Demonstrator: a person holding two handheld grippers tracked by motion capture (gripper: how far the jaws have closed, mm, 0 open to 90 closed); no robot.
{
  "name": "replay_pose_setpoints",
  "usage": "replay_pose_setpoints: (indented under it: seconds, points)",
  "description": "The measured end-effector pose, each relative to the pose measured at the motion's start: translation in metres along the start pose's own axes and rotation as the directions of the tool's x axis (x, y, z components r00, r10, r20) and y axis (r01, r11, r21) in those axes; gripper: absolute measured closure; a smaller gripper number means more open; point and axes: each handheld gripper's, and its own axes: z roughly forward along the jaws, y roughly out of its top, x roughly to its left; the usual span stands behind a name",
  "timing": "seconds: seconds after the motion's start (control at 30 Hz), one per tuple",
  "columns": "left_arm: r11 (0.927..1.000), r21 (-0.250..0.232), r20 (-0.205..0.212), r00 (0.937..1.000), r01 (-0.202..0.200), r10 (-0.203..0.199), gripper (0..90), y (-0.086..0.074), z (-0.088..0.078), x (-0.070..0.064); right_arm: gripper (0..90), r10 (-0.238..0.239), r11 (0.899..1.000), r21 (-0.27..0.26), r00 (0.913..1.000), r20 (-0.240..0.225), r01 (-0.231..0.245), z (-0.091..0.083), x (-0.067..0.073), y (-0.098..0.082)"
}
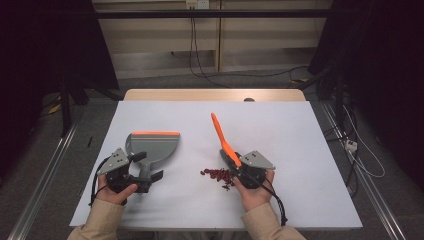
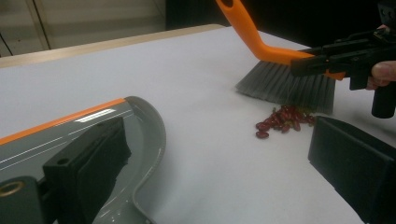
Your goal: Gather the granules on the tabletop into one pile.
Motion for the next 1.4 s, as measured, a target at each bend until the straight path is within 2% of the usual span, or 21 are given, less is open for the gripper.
replay_pose_setpoints:
  seconds: [0.23, 0.3, 0.5, 0.63, 0.77, 0.97, 1.1, 1.17, 1.4]
  points:
    - [1.0, 0.001, 0.001, 1.0, -0.003, 0.003, 4.7, 0.0, -0.001, 0.0, 71.4, 0.009, 1.0, -0.021, 0.9999, 0.01, -0.008, 0.003, 0.008, 0.0]
    - [1.0, 0.002, 0.001, 1.0, 0.002, -0.002, 4.7, 0.0, 0.0, 0.0, 71.4, 0.036, 0.999, -0.034, 0.9993, 0.01, -0.035, 0.003, 0.008, -0.001]
    - [1.0, 0.002, 0.002, 1.0, -0.002, 0.002, 4.7, 0.0, 0.0, -0.001, 71.4, 0.022, 0.999, -0.04, 0.9996, 0.014, -0.022, 0.001, 0.008, 0.0]
    - [1.0, 0.002, -0.001, 1.0, -0.001, 0.001, 4.7, 0.0, 0.0, 0.0, 71.4, 0.029, 0.998, -0.056, 0.9994, 0.019, -0.028, -0.003, 0.004, 0.007]
    - [1.0, 0.001, -0.001, 1.0, -0.001, 0.001, 4.7, 0.0, 0.0, 0.0, 71.4, 0.047, 0.997, -0.068, 0.9989, -0.005, -0.047, -0.002, 0.005, 0.018]
    - [1.0, -0.002, -0.002, 1.0, 0.001, -0.001, 4.7, 0.0, -0.001, 0.001, 71.4, 0.08, 0.992, -0.095, 0.995, -0.06, -0.086, 0.012, 0.026, 0.032]
    - [1.0, -0.008, -0.008, 1.0, 0.006, -0.006, 4.7, 0.0, -0.003, 0.002, 71.4, 0.127, 0.985, -0.106, 0.987, -0.099, -0.137, 0.028, 0.044, 0.035]
    - [0.9999, -0.007, -0.008, 0.9999, 0.007, -0.007, 4.7, 0.0, -0.004, 0.002, 71.3, 0.136, 0.983, -0.105, 0.9841, -0.114, -0.148, 0.035, 0.052, 0.036]
    - [1.0, -0.009, -0.016, 0.9999, 0.003, -0.003, 4.7, 0.001, -0.005, 0.004, 71.3, 0.197, 0.975, -0.078, 0.9723, -0.126, -0.207, 0.05, 0.067, 0.03]
